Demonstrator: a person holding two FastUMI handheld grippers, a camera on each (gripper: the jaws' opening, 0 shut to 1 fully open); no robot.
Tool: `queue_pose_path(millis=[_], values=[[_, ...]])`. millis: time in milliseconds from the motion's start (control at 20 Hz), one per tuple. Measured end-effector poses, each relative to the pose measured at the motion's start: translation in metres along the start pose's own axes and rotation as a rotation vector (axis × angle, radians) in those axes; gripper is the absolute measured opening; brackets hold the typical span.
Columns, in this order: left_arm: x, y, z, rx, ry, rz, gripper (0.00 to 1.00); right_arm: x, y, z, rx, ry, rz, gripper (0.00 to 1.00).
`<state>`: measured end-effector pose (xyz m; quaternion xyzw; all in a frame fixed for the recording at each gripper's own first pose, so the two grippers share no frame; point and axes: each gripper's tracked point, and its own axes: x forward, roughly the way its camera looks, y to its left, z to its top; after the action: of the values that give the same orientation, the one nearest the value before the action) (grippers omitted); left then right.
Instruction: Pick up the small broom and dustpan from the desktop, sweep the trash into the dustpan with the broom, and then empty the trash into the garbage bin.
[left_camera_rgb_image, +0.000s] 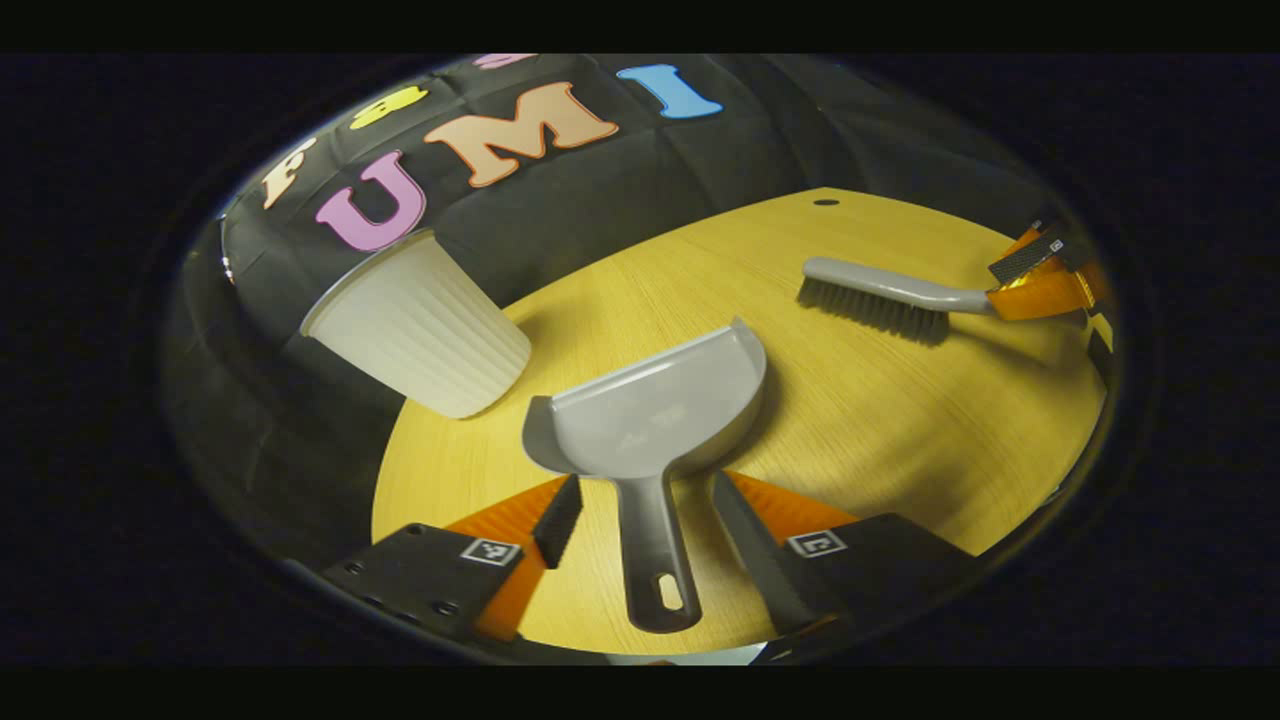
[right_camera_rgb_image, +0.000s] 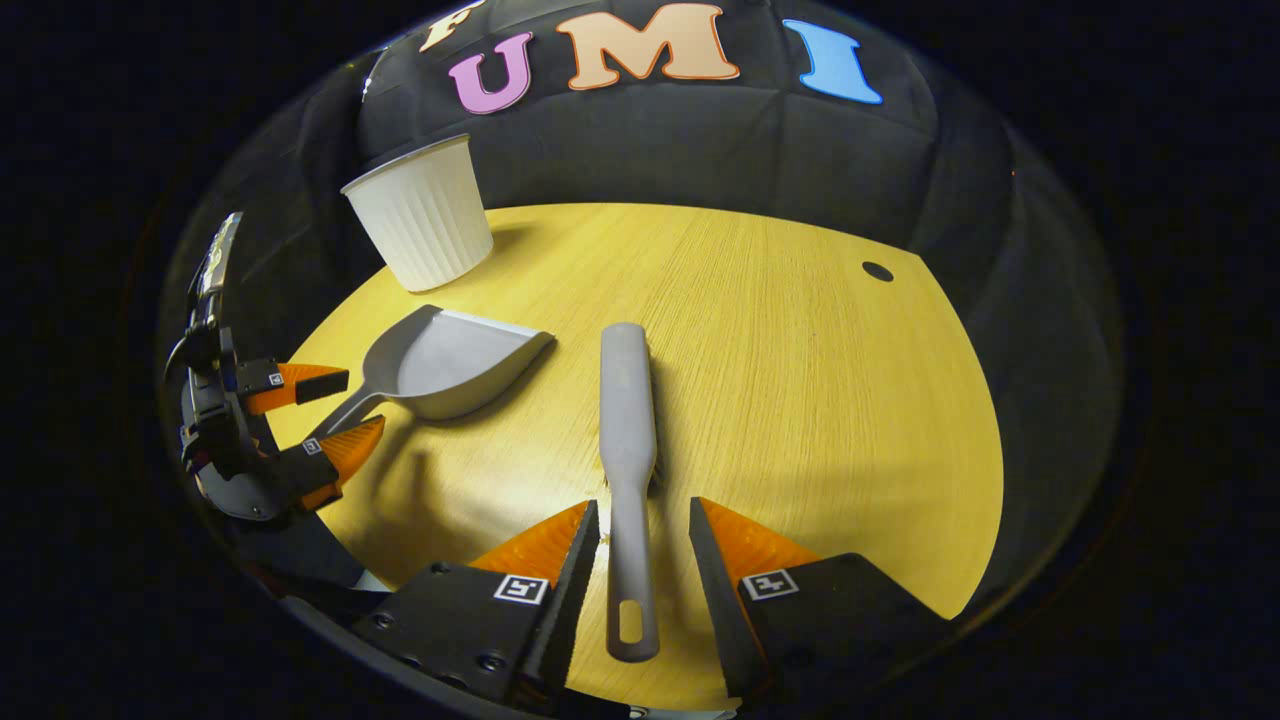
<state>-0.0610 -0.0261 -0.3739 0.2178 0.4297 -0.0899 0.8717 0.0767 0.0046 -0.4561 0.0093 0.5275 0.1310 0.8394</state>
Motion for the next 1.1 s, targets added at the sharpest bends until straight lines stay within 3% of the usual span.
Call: queue_pose_path(millis=[150,350,400,600,650,700,750,900,1100], values=[[-0.017,0.011,0.021,-0.055,-0.068,0.05,0.94,-0.03,-0.003,0.021,0.001,-0.067,0.012,0.57],[-0.061,0.034,0.075,-0.219,-0.248,0.134,0.94,-0.075,0.003,0.069,0.029,-0.289,0.054,0.76],[-0.075,0.043,0.096,-0.255,-0.314,0.156,0.94,-0.093,0.007,0.09,0.044,-0.378,0.066,0.95],[-0.137,0.076,0.175,-0.346,-0.567,0.179,0.93,-0.148,0.005,0.147,0.088,-0.648,0.029,0.92],[-0.153,0.085,0.194,-0.344,-0.624,0.18,1.0,-0.161,0.003,0.162,0.092,-0.71,-0.001,0.92],[-0.166,0.092,0.21,-0.336,-0.688,0.176,0.93,-0.17,0.0,0.173,0.088,-0.776,-0.043,0.92],[-0.181,0.089,0.218,-0.325,-0.732,0.165,0.92,-0.176,-0.002,0.182,0.085,-0.826,-0.089,0.92],[-0.198,0.09,0.232,-0.307,-0.8,0.11,0.92,-0.24,0.006,0.198,0.08,-0.951,-0.155,0.92],[-0.206,0.098,0.235,-0.311,-0.823,0.086,0.92,-0.262,0.012,0.202,0.083,-0.98,-0.201,0.92]])
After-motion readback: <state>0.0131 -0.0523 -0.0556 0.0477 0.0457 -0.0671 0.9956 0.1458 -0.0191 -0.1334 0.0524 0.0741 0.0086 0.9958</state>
